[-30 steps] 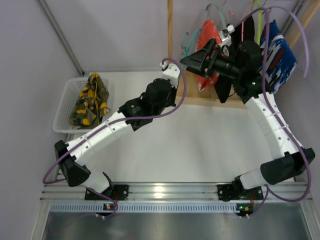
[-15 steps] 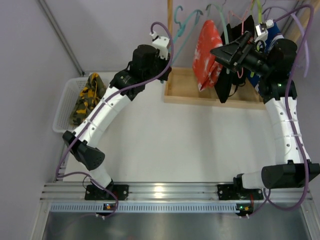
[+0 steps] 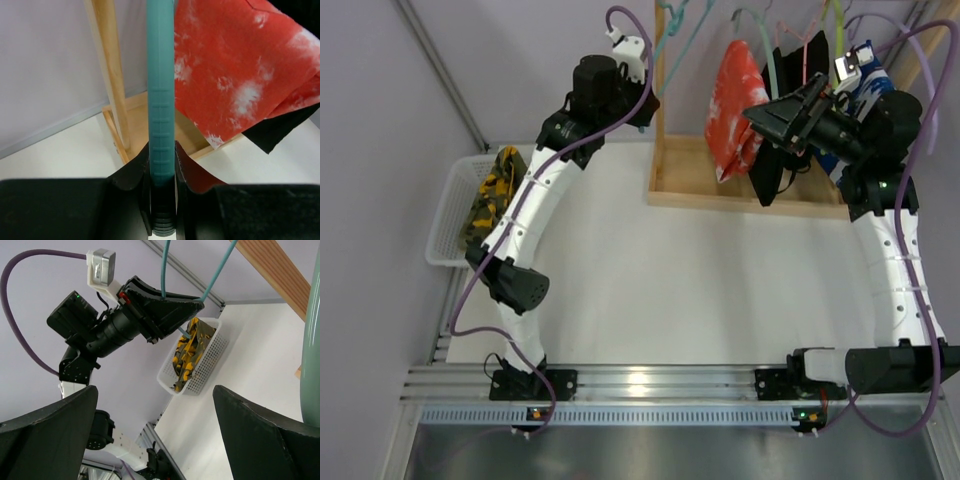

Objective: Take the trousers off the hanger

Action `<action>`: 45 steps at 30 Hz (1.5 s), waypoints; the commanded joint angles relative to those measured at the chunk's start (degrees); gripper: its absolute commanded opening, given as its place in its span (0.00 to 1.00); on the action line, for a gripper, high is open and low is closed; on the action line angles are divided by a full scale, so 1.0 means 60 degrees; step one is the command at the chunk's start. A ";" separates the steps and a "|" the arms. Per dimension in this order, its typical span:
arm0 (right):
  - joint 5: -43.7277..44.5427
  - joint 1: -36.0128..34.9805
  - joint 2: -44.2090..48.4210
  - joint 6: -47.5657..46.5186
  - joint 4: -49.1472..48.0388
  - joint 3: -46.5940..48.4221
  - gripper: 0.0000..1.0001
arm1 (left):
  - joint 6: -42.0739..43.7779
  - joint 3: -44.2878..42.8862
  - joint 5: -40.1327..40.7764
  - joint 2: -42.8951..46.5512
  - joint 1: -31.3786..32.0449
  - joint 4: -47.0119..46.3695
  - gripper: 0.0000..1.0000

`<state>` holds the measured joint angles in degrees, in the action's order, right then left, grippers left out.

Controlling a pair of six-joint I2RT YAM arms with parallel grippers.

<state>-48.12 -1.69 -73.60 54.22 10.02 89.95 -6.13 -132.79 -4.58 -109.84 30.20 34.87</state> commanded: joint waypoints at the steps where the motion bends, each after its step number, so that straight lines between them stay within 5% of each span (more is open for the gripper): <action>1: -0.0066 0.0121 0.0270 0.0031 -0.0557 -0.0094 0.99 | -0.0164 -0.0980 0.0031 -0.0149 -0.0081 -0.0349 0.00; 33: -0.0169 0.0194 0.0460 0.0090 -0.0674 -0.0754 0.99 | -0.0502 -0.1262 0.0076 -0.1498 -0.0316 -0.0334 0.00; 39: -0.0198 0.0180 0.0563 0.0002 -0.0572 -0.0768 0.99 | -0.0692 -0.0853 -0.0320 -0.1045 -0.0301 -0.0348 0.39; 45: -0.0169 0.0180 0.0607 0.0031 -0.0571 -0.0798 0.99 | -0.0633 -0.0384 -0.0336 -0.0356 -0.0316 -0.0348 0.54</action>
<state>-48.80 -1.30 -72.34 54.24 8.21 85.45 -9.56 -136.05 -5.74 -117.82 28.49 33.89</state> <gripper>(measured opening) 0.993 0.521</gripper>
